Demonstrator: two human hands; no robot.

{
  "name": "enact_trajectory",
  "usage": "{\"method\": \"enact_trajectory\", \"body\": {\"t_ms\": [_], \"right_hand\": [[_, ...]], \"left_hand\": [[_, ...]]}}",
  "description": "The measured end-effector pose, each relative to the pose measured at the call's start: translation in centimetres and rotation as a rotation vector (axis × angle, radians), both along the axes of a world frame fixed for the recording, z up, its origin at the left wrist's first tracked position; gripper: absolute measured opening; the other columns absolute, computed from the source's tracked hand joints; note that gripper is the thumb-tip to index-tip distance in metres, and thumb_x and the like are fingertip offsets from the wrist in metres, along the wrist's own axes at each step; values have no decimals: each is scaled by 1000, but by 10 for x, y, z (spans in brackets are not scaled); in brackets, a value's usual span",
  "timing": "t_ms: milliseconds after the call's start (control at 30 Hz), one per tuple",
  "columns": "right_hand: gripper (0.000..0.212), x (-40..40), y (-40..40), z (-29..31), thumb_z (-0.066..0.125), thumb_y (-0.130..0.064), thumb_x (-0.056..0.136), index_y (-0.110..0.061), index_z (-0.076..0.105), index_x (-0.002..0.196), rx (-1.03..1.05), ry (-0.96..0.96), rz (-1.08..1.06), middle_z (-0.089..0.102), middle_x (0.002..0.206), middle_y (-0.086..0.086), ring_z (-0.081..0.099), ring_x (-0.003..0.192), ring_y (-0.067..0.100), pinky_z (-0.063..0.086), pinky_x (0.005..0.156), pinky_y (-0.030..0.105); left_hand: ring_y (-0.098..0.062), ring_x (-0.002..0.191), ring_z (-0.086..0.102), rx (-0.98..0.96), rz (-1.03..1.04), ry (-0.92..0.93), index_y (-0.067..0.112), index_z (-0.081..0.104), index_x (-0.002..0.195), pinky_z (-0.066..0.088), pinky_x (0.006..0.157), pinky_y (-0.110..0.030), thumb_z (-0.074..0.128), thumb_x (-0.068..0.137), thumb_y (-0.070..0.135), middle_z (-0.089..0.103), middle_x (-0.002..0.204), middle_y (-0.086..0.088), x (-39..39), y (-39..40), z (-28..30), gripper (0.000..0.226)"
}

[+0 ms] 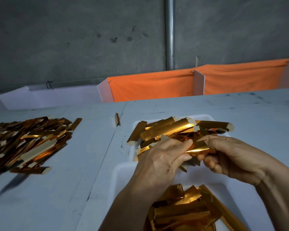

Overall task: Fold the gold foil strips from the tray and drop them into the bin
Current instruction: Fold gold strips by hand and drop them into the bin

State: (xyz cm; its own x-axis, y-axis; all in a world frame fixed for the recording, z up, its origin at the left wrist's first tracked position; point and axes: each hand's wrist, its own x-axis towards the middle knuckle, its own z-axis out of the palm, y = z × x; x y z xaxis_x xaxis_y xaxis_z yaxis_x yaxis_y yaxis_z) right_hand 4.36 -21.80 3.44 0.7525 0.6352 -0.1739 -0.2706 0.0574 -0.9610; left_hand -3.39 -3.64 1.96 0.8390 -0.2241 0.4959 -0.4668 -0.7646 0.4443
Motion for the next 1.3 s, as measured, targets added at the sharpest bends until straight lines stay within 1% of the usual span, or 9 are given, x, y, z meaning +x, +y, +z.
{"method": "enact_trajectory", "body": {"t_ms": [133,233,433,633,767,867,1033,1167,1300], "right_hand": [[10,1,5,-3,53,-5,87,-5,63,85,-40,-28,-53,63,65,13,57,44,10,46,38,16],[10,-1,8,-3,59,-12,72,-5,61,79,-13,-62,-98,65,62,14,60,44,11,48,38,17],[14,-4,9,0,62,-17,68,-5,63,74,-12,-86,-71,67,65,20,64,47,15,52,41,20],[22,-3,7,1,59,-20,77,-1,63,89,-2,-141,-58,69,74,23,68,55,18,55,48,21],[19,-5,8,2,59,-22,79,-4,61,86,21,-165,-73,69,71,19,66,52,17,54,46,21],[20,-5,9,2,60,-23,78,-4,60,86,25,-157,-78,69,71,19,66,52,17,54,46,21],[24,-4,8,2,58,-23,78,-2,58,90,22,-158,-75,68,68,20,67,53,18,55,47,20],[26,-5,7,3,57,-23,79,0,59,92,32,-177,-67,67,68,21,67,53,18,55,48,20],[25,-5,8,2,61,-21,76,-5,60,95,-20,-229,-100,63,61,16,61,50,17,52,47,20]], "left_hand": [[2,118,47,-135,9,20,20,55,129,43,100,-26,56,93,14,59,125,12,1,3,-3,37],[4,122,46,-252,27,69,26,59,126,41,103,-23,59,91,13,58,128,16,1,1,-3,37],[5,104,54,-405,117,195,42,59,105,46,82,-8,66,86,27,59,107,21,-1,-3,-3,25],[7,106,55,-484,111,202,42,60,101,50,87,-17,69,85,23,63,108,22,-1,-3,-1,27],[6,106,58,-575,62,190,38,59,100,51,87,-18,71,82,17,65,107,20,0,-1,0,30],[5,107,57,-540,25,165,39,64,96,51,87,-18,70,83,16,65,107,20,-1,0,0,27],[1,107,58,-464,-10,78,21,71,96,50,87,-17,69,83,11,64,110,15,1,0,-2,17],[-2,108,57,-488,2,94,25,67,97,52,85,-17,73,80,13,60,111,15,1,-4,-3,21],[5,105,55,-492,57,112,35,60,92,47,85,-10,74,79,13,58,107,18,2,-5,-2,29]]}}
